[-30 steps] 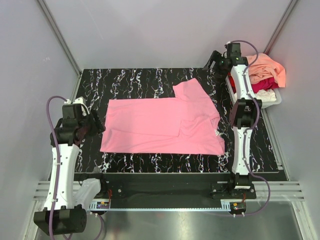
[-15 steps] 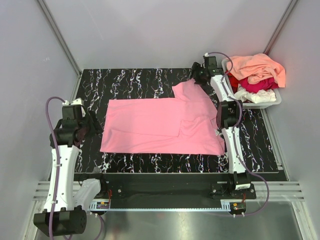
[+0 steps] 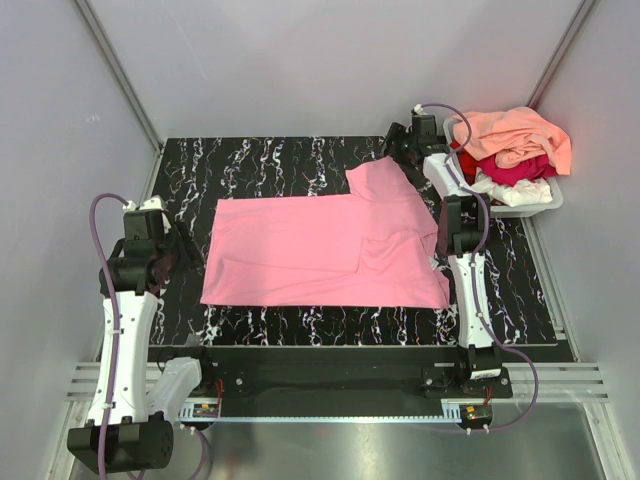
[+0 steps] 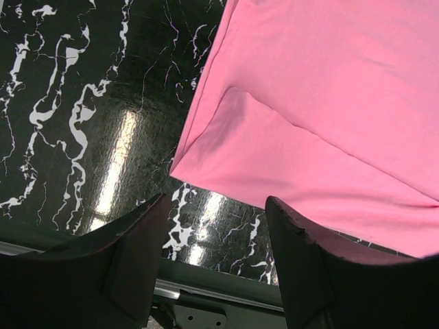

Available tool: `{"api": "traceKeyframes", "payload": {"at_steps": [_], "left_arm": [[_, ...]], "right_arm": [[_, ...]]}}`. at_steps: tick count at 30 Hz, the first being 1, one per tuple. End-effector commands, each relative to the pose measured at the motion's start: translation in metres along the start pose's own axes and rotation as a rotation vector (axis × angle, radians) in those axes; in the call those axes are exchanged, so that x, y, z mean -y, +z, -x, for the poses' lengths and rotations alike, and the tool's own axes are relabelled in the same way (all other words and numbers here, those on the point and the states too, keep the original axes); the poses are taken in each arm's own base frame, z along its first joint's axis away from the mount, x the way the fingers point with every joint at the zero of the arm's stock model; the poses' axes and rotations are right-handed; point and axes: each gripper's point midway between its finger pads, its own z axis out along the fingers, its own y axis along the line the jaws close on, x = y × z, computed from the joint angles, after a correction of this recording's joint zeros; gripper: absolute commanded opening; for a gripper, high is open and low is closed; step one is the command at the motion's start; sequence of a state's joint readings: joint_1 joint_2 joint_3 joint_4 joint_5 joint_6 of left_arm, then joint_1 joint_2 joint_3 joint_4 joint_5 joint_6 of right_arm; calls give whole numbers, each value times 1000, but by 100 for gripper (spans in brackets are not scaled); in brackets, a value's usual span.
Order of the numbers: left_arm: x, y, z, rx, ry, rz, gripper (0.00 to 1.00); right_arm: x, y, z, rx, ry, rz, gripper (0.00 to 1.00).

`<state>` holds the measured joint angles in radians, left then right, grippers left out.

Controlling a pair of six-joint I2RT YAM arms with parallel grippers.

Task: Fold and stack the t-shirts
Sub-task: Fold the tshirt

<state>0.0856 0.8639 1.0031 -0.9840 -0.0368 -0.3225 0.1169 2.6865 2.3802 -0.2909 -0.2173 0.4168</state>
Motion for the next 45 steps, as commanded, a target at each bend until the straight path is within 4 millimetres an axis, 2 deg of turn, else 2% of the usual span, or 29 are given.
{"api": "traceKeyframes", "payload": {"at_steps": [1, 4, 6, 9, 14, 18, 25, 29, 35, 42, 45], "left_arm": [[-1, 2, 11, 59, -6, 9, 63], [-1, 0, 12, 69, -9, 10, 63], [-1, 0, 12, 71, -9, 10, 63], [0, 0, 12, 70, -5, 6, 63], [-1, -1, 13, 78, -7, 7, 63], [-1, -1, 13, 78, -8, 7, 63], [-1, 0, 13, 79, -8, 9, 62], [-1, 0, 14, 87, -10, 13, 62], [3, 4, 14, 90, 3, 16, 62], [8, 5, 12, 118, 25, 38, 62], [8, 3, 12, 140, 22, 43, 62]], "right_arm": [[-21, -20, 66, 165, -73, 5, 80], [-14, -15, 65, 149, -52, -1, 80], [-14, -18, 68, 159, -18, 49, 80], [-4, -19, 68, 183, -7, 15, 80], [9, -8, 55, 118, -7, -33, 80], [21, 5, 29, 58, 21, -36, 80], [11, 10, 7, -13, 79, 7, 76], [6, 10, -13, -67, 103, 20, 70], [-8, 10, -19, -94, 102, 55, 60], [-6, 11, -23, -101, 102, 47, 40], [-6, 11, -24, -104, 103, 49, 23]]}}
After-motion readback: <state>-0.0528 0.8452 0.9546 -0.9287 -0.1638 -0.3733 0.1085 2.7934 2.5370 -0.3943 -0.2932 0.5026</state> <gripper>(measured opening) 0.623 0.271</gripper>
